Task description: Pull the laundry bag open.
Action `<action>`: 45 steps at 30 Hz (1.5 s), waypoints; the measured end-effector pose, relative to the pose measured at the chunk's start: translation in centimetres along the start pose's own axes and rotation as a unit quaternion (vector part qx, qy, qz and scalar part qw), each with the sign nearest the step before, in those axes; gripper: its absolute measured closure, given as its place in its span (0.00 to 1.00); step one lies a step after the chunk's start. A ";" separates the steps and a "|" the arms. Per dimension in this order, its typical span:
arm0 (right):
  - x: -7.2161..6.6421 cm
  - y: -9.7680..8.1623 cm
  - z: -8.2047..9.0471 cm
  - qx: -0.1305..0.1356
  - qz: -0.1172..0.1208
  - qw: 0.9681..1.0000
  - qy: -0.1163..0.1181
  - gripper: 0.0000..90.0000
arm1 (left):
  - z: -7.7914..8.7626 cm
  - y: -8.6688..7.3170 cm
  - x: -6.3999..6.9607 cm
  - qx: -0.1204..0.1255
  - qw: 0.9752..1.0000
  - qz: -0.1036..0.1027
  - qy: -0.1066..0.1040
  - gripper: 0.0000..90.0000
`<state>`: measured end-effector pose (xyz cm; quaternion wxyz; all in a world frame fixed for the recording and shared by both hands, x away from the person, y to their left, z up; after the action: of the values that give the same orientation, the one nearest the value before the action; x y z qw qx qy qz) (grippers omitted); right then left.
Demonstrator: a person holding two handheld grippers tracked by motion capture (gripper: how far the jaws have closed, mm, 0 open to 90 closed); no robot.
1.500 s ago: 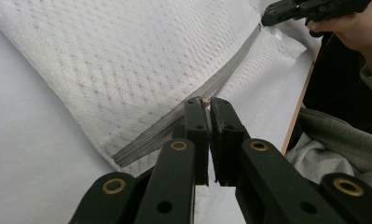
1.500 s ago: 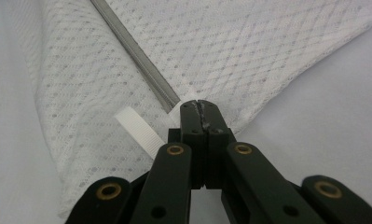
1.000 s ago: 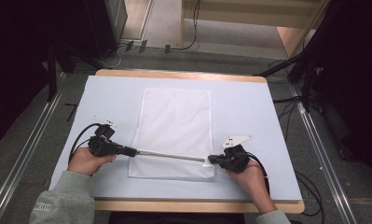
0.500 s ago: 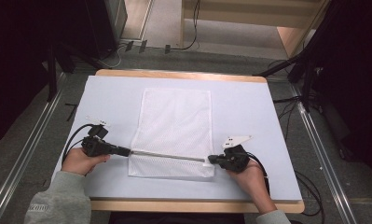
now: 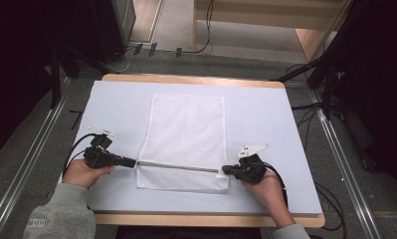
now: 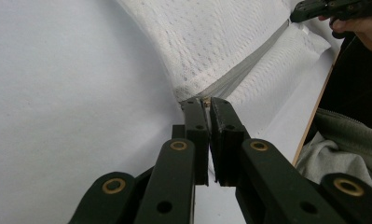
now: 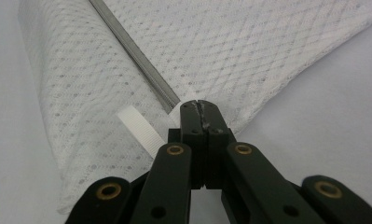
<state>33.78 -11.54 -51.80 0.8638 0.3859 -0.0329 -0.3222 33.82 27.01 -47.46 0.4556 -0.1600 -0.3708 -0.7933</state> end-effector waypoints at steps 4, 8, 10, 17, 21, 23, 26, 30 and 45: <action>0.0 0.0 0.0 -0.003 0.000 1.000 -0.001 1.00 | 0.0 -0.1 0.2 0.002 1.000 -0.009 0.003 0.97; 0.0 0.1 0.0 -0.004 -0.003 1.000 0.003 1.00 | 0.0 -0.3 0.3 0.002 1.000 -0.010 0.002 0.97; 0.0 0.1 0.0 -0.006 -0.001 1.000 0.007 0.98 | 0.0 -0.3 0.3 0.006 1.000 -0.015 0.003 0.96; -0.3 0.7 0.2 -0.020 -0.018 0.999 0.030 0.82 | 0.4 -0.1 0.1 0.039 0.998 -0.042 0.030 0.74; -0.3 1.2 0.8 0.002 -0.017 0.999 0.027 0.71 | 0.8 0.2 -0.4 0.065 0.993 -0.067 0.072 0.59; 0.0 1.4 1.2 0.011 -0.015 1.000 0.018 0.64 | 1.0 0.4 -0.6 0.078 0.990 -0.071 0.089 0.53; 0.7 1.4 1.5 0.024 -0.017 1.000 0.005 0.53 | 1.2 0.6 -0.9 0.090 0.987 -0.080 0.109 0.47; 1.6 1.4 2.1 0.041 -0.023 0.999 -0.014 0.46 | 1.2 0.7 -1.1 0.092 0.984 -0.092 0.126 0.43; 5.0 0.4 3.9 0.063 -0.061 0.995 -0.055 0.39 | 2.2 0.9 -2.9 0.105 0.977 -0.081 0.167 0.39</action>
<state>36.78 -16.77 -49.74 0.8131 0.4229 -0.0766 -0.3925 35.92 30.08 -47.32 0.4594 0.0542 -0.3820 -0.8000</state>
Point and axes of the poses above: each handheld gripper's, and its own axes: z roughly backward along the jaws, y roughly out of its top, x roughly to its right, the point moved 6 cm from there along -z, roughly forward along the jaws, and after that the axes turned 2 degrees about -y, right-handed, at the moved point
